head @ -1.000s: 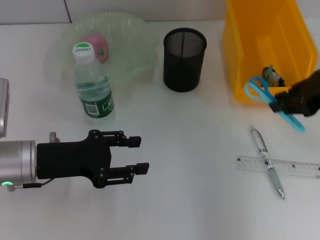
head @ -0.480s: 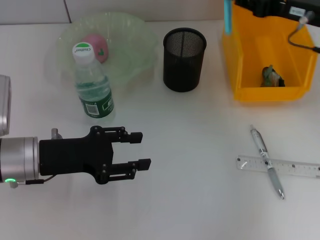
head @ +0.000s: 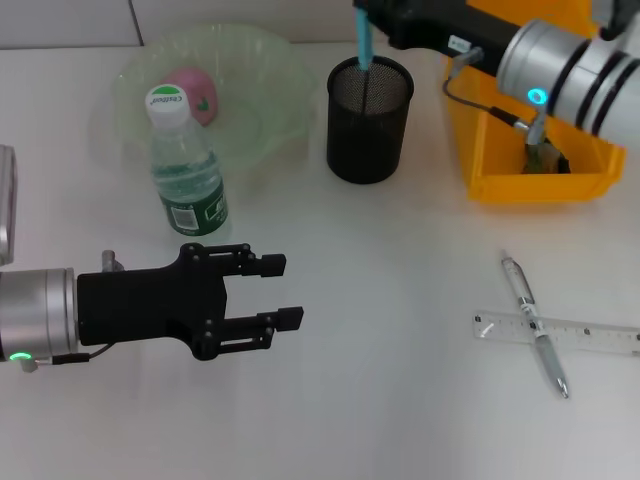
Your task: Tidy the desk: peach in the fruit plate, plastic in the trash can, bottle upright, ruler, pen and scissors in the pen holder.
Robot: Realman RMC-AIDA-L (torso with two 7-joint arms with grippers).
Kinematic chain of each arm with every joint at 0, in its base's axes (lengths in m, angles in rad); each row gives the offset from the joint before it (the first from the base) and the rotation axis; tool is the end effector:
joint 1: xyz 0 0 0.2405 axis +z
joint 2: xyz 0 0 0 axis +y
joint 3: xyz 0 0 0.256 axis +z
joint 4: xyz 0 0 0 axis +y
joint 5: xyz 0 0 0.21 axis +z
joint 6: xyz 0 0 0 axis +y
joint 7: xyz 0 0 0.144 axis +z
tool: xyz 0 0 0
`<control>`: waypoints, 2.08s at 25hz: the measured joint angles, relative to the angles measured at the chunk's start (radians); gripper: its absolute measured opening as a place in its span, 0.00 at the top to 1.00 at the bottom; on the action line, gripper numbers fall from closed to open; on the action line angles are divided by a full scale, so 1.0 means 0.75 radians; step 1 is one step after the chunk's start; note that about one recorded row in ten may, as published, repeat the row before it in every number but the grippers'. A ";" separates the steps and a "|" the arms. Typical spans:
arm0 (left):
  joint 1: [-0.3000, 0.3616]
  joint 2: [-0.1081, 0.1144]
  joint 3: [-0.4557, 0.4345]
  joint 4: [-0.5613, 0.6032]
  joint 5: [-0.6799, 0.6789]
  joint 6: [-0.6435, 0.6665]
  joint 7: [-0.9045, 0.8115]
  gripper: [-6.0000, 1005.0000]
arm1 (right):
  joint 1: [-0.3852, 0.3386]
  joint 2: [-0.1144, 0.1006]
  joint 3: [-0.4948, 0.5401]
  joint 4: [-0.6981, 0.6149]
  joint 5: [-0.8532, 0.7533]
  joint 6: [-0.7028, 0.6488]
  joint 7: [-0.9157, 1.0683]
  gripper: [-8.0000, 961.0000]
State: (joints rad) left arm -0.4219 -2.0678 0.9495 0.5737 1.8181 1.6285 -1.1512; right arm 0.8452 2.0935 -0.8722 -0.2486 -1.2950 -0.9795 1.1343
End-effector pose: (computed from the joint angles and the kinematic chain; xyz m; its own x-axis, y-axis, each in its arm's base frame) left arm -0.2676 0.2803 -0.0302 0.8228 0.2292 0.5200 0.2934 -0.9550 -0.0434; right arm 0.1828 0.4364 -0.0427 0.6087 -0.2417 -0.7556 -0.6625 -0.6789 -0.3165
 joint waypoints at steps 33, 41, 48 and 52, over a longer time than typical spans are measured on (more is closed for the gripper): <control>0.055 0.009 0.016 -0.002 0.024 0.061 0.015 0.36 | -0.331 -0.185 0.081 -1.285 -1.081 -1.275 0.959 0.33; 0.055 0.014 0.048 -0.002 0.038 0.099 -0.001 0.36 | -0.319 -0.064 -0.104 -1.565 -1.548 -1.439 1.010 0.34; 0.054 0.020 0.040 -0.002 0.038 0.116 -0.019 0.36 | -0.327 -0.020 -0.331 -1.488 -1.658 -1.229 0.985 0.35; 0.056 0.022 0.038 -0.002 0.033 0.124 -0.020 0.36 | -0.300 -0.021 -0.387 -1.420 -1.662 -1.160 0.962 0.36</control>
State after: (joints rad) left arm -0.3802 -2.0512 0.9781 0.5721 1.8429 1.7215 -1.1664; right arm 0.6200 2.0781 -1.1622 -1.3133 -2.5418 -1.8494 1.8557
